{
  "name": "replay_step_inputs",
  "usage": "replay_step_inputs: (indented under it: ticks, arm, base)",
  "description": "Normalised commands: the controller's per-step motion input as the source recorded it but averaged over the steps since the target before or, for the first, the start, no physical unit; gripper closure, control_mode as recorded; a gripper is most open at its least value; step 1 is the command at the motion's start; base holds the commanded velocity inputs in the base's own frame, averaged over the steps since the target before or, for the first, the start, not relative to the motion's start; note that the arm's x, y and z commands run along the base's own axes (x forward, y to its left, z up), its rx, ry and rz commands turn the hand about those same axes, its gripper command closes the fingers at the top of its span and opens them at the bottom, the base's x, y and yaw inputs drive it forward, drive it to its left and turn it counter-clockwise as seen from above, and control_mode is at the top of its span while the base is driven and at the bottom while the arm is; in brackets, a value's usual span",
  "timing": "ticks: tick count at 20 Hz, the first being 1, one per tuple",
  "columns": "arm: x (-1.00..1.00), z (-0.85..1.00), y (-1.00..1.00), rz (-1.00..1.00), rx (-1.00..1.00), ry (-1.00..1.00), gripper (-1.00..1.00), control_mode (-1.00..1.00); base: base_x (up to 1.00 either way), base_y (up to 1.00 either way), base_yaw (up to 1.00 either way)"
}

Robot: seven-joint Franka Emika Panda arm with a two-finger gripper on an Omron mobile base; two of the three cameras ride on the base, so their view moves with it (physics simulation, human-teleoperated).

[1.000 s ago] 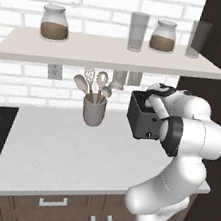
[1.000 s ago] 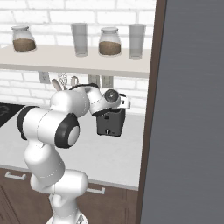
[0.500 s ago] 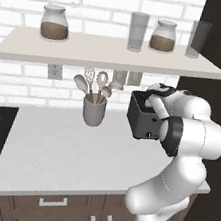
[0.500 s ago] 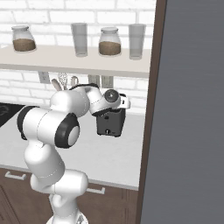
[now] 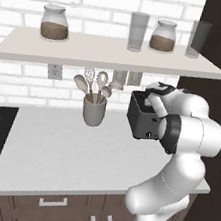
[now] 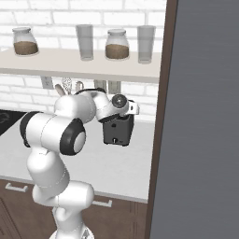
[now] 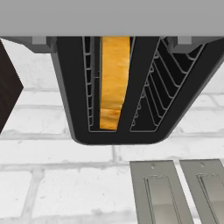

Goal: Start the toaster. Once the lever pops up, take the bread to the plate on the dining counter.

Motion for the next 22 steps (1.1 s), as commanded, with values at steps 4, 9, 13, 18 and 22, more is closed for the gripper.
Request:
replay_step_inputs:
  ticks: [4, 9, 13, 18, 22]
  arm:
    - [0.14, 0.00, 0.00, 0.00, 0.00, 0.00, -1.00, -1.00]
    - [0.08, 0.00, 0.00, 0.00, 0.00, 0.00, -1.00, -1.00]
    - [0.00, 0.00, 0.00, 0.00, 0.00, 0.00, 1.00, -1.00]
    - [0.00, 0.00, 0.00, 0.00, 0.00, 0.00, 1.00, -1.00]
    - [0.00, 0.00, 0.00, 0.00, 0.00, 0.00, 1.00, -1.00]
  base:
    - [0.00, 0.00, 0.00]
    - [0.00, 0.00, 0.00]
    - [0.00, 0.00, 0.00]
    - [0.00, 0.00, 0.00]
    - [0.00, 0.00, 0.00]
